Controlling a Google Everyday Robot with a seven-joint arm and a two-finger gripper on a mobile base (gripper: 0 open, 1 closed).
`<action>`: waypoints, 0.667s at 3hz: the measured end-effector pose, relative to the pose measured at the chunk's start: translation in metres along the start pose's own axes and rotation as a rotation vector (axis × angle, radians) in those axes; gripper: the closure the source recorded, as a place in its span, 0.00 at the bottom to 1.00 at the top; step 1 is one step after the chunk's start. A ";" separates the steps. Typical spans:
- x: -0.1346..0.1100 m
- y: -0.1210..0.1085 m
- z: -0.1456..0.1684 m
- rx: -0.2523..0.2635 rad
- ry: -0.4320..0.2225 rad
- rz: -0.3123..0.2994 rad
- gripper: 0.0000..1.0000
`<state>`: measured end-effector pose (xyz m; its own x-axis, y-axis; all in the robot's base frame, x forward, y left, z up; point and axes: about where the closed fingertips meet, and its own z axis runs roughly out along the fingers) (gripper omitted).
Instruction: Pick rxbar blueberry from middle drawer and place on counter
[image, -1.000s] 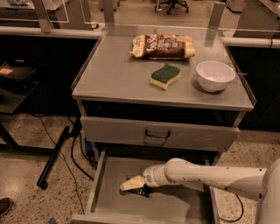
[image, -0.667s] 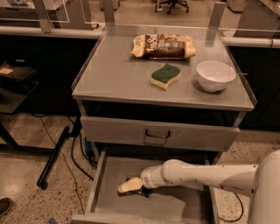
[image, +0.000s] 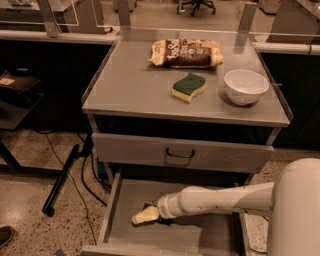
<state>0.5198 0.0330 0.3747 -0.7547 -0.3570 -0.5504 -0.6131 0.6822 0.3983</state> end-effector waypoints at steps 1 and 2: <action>0.023 0.003 0.005 0.011 0.025 0.037 0.00; 0.023 0.003 0.005 0.011 0.025 0.037 0.00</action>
Offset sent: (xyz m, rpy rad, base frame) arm -0.0304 -0.0222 -0.0308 0.0007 0.0729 -0.1000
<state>0.5022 0.0302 0.3596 -0.7823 -0.3474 -0.5170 -0.5826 0.7018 0.4099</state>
